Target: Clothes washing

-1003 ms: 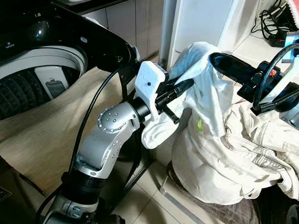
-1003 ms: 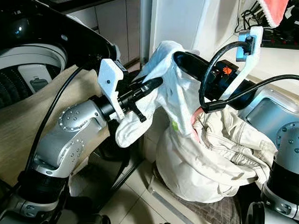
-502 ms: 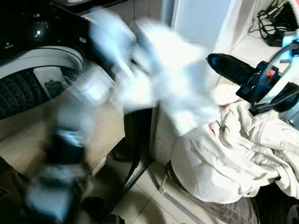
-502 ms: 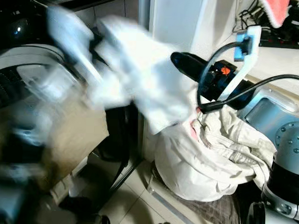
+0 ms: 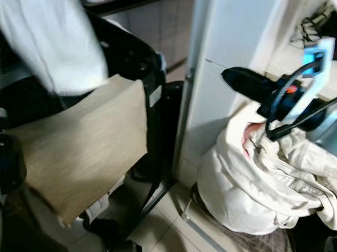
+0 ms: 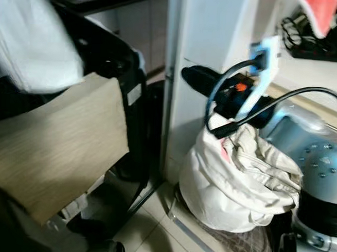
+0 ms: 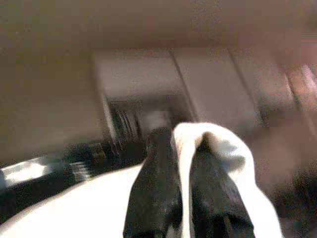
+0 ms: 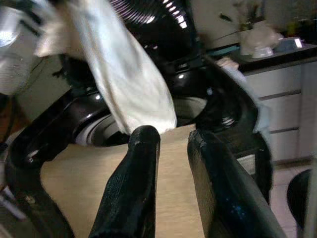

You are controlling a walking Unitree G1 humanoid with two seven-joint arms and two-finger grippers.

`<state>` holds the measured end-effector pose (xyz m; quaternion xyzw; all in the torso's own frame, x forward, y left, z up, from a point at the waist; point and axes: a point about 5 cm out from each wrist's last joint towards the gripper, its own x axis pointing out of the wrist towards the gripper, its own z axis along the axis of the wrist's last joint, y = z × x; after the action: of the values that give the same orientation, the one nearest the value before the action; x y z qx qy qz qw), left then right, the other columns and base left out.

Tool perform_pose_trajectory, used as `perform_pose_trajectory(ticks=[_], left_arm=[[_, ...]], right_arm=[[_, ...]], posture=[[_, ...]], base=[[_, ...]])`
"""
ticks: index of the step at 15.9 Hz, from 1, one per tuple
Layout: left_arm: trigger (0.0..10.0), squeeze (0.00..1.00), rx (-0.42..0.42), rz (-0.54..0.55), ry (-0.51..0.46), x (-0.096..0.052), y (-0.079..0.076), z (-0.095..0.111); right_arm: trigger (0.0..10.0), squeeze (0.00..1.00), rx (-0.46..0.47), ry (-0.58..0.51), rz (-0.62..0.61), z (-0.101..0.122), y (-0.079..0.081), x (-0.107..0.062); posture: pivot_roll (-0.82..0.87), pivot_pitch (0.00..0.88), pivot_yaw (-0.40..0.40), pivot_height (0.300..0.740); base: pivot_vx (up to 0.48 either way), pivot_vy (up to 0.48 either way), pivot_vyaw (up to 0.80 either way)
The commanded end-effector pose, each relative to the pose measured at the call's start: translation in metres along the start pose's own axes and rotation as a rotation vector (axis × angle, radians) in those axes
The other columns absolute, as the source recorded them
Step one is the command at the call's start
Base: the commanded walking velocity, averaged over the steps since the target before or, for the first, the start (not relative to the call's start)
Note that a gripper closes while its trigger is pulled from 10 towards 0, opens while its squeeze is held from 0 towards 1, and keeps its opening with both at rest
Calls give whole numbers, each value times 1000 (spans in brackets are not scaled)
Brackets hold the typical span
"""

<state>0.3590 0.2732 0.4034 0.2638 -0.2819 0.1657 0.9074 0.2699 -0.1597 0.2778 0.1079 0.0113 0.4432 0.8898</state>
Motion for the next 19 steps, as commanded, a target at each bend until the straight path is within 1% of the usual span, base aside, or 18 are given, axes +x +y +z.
perform_pose_trajectory(ticks=[1, 2, 3, 4, 5, 6, 7, 8, 9, 10, 11, 12, 13, 15, 19], left_arm=[[10000, 0, 59, -130, 226, -10, -24, -44], [10000, 0, 57, -203, 280, -15, -33, -56], [10000, 0, 64, -235, 360, -21, -38, -70], [10000, 0, 79, -326, 590, -40, -44, -105], [10000, 1000, 70, -336, 659, -45, -38, -114], [10000, 1000, 64, -327, 676, -46, -34, -116], [10000, 1000, 81, -331, 705, -46, -28, -119], [10000, 1000, 104, -358, 743, -49, -22, -123], [10000, 1000, 110, -383, 774, -50, -17, -125], [10000, 1000, 115, -392, 783, -51, -15, -126], [10000, 1000, 114, -448, 822, -55, -14, -128], [10000, 1000, 119, -534, 874, -61, -14, -133], [10000, 1000, 125, -553, 884, -63, -14, -134], [10000, 1000, 123, -653, 927, -72, -18, -139], [10000, 1000, 105, -702, 940, -74, -24, -138]], right_arm=[[10000, 0, -53, 53, 14, -9, 9, 4], [10000, 0, -59, 69, 23, -12, 12, 6], [10000, 0, -70, 95, 32, -17, 16, 8], [10000, 0, -89, 153, 77, -29, 29, 16], [10000, 0, -96, 175, 112, -34, 37, 18], [10000, 0, -98, 182, 125, -36, 40, 19], [10000, 0, -102, 189, 139, -38, 42, 20], [10000, 0, -103, 193, 146, -40, 44, 21], [10000, 0, -106, 198, 151, -42, 44, 22], [10000, 0, -107, 200, 153, -42, 44, 22], [10000, 0, -110, 206, 155, -43, 44, 22], [10000, 0, -120, 220, 152, -44, 42, 21], [10000, 0, -123, 223, 149, -44, 41, 20], [10000, 0, -126, 228, 135, -44, 38, 18], [10000, 0, -132, 232, 126, -44, 35, 17]], posture=[[-51, 17, 18, 740], [-51, 17, 18, 740], [-56, 19, 21, 740], [-60, 20, 25, 740], [-57, 19, 23, 740], [-57, 19, 23, 740], [-53, 17, 21, 740], [-49, 14, 19, 740], [-47, 15, 18, 740], [-47, 15, 18, 740], [-45, 12, 16, 740], [-45, 12, 16, 740], [-45, 9, 19, 740], [-44, 8, 20, 740], [-47, 4, 24, 740]], base=[[0, 0, 0], [0, 0, 0], [0, 0, 0], [0, 0, 0], [0, 0, 0], [0, 0, 0], [0, 0, 0], [0, 0, 0], [0, 0, 0], [0, 0, 0], [0, 0, 0], [0, 0, 0], [0, 0, 0], [0, 0, 0], [0, 0, 0]])
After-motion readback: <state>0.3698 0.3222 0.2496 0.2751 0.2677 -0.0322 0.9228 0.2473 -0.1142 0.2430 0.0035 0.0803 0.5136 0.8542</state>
